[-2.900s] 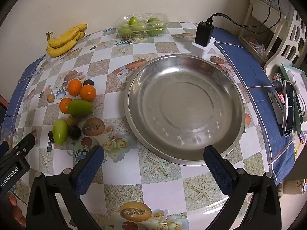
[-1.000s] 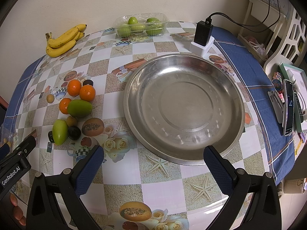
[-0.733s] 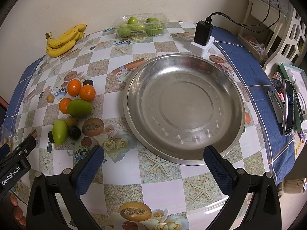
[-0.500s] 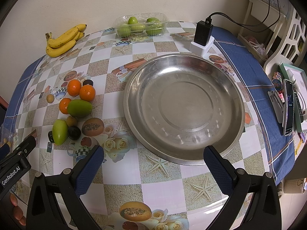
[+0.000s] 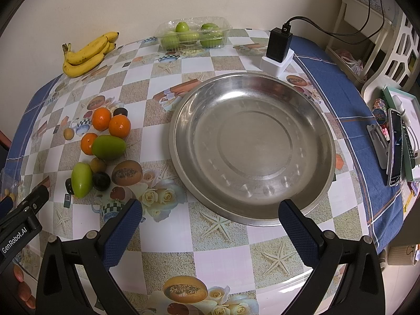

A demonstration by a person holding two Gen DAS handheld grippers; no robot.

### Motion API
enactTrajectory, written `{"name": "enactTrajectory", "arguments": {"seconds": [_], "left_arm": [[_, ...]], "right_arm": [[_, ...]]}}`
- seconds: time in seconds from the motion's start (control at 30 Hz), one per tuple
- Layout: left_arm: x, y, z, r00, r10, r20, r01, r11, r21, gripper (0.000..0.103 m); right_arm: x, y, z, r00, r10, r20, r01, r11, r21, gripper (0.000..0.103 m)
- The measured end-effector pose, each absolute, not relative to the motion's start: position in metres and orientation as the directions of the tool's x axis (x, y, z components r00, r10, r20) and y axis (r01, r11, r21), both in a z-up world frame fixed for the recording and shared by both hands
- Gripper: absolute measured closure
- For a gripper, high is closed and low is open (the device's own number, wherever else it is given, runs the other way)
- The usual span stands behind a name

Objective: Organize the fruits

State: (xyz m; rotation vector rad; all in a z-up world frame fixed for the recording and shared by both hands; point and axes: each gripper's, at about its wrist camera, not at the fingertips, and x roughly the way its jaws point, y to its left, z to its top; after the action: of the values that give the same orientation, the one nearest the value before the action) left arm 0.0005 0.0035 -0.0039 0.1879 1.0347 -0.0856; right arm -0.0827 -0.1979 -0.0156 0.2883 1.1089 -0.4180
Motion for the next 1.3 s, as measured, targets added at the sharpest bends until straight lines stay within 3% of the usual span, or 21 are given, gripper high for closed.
{"name": "enactTrajectory", "arguments": {"seconds": [0.3,0.6,0.87,1.0,1.13,1.3], "left_arm": [[0.001,0.01,-0.006,0.493,-0.026,-0.87,0.17,0.983,0.067,0.0],[0.031,0.032,0.002,0.465,-0.147,-0.873,0.155,0.984,-0.083,0.0],[0.053,0.049,-0.016,0.427,-0.151,-0.891,0.161,0.983,-0.09,0.0],[0.059,0.055,-0.029,0.384,-0.168,-0.908,0.153,0.981,-0.117,0.0],[0.065,0.056,-0.041,0.345,-0.185,-0.92,0.126,0.981,-0.15,0.002],[0.068,0.054,-0.055,0.297,-0.24,-0.924,0.108,0.97,-0.218,0.017]], "right_arm": [[-0.08,-0.193,-0.016,0.392,-0.159,-0.906,0.434,0.901,0.03,0.0],[-0.058,-0.179,-0.002,0.476,0.019,-0.879,0.347,0.915,0.207,0.0],[-0.023,-0.159,-0.014,0.45,0.106,-0.887,0.299,0.918,0.261,0.001],[-0.01,-0.151,-0.027,0.416,0.159,-0.895,0.285,0.912,0.295,0.018],[-0.001,-0.145,-0.045,0.373,0.214,-0.903,0.288,0.898,0.332,0.028],[0.006,-0.143,-0.059,0.349,0.256,-0.902,0.301,0.881,0.366,0.043]]}}
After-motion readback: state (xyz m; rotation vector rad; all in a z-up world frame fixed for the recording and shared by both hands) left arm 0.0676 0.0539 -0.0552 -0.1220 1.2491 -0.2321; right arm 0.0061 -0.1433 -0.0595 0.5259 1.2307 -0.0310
